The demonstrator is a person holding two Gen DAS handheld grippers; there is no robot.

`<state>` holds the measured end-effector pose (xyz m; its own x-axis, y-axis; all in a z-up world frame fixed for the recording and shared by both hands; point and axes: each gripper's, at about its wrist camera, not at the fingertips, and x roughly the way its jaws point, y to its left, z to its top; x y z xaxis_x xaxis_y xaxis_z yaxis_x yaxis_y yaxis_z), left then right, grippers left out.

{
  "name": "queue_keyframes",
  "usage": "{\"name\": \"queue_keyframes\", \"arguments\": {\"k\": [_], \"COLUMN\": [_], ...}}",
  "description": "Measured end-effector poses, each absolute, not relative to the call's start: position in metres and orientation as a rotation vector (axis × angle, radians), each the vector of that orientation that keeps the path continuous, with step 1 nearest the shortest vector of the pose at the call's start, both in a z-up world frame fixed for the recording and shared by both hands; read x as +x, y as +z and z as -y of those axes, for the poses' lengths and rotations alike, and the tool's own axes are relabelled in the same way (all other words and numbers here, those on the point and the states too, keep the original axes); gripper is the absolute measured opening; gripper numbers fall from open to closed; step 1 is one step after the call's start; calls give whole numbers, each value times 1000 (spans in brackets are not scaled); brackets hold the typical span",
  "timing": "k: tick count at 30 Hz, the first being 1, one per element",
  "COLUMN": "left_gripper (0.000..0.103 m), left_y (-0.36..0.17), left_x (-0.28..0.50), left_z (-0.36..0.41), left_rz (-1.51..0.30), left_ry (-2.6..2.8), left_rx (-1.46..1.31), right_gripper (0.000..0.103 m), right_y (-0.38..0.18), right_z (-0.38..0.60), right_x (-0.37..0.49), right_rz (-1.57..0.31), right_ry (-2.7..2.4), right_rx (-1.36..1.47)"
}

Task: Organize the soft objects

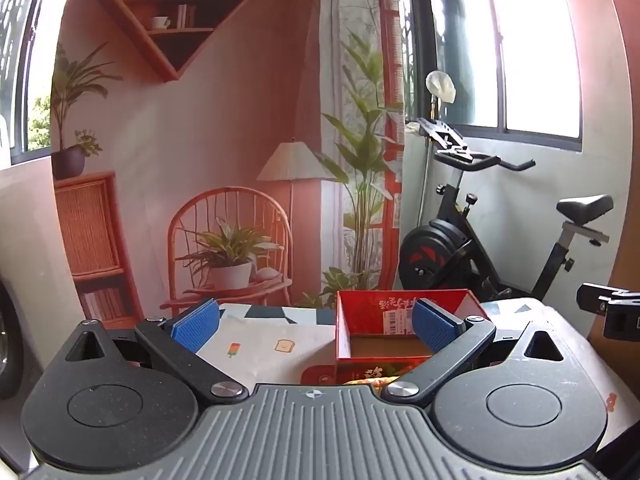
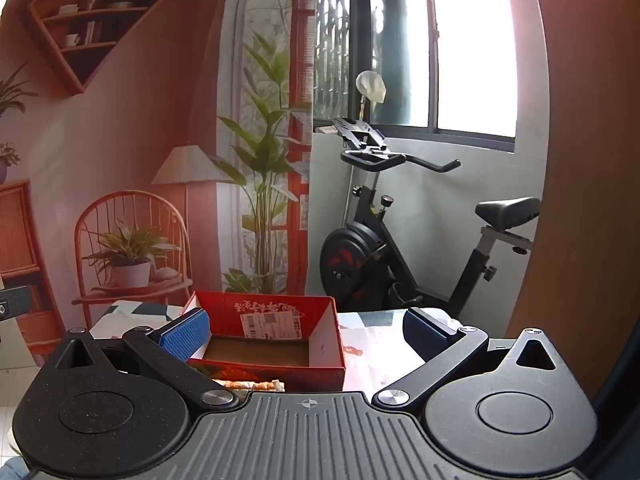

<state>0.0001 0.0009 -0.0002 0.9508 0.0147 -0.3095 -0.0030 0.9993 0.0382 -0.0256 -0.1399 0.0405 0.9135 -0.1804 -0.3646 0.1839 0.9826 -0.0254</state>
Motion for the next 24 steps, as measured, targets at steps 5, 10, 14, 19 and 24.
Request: {"name": "queue_keyframes", "arguments": {"k": [5,10,14,19,24], "left_gripper": [103,103,103,103,103], "left_y": [0,3,1,1,1], "left_x": [0,5,5,4,4], "left_z": [6,2,3,4,3], "left_rz": [-334,-337,-335,-334,-332], "left_ry": [32,37,51,60,63], "left_rx": [82,49,38,32,31], "right_gripper": [103,103,103,103,103], "right_y": [40,40,42,37,36], "right_z": [141,139,140,141,141], "right_x": [-25,-25,-28,-21,-22], "right_rz": [-377,-377,-382,-383,-382], "right_ry": [-188,-191,-189,-194,-198], "right_rx": [12,10,11,11,11]}}
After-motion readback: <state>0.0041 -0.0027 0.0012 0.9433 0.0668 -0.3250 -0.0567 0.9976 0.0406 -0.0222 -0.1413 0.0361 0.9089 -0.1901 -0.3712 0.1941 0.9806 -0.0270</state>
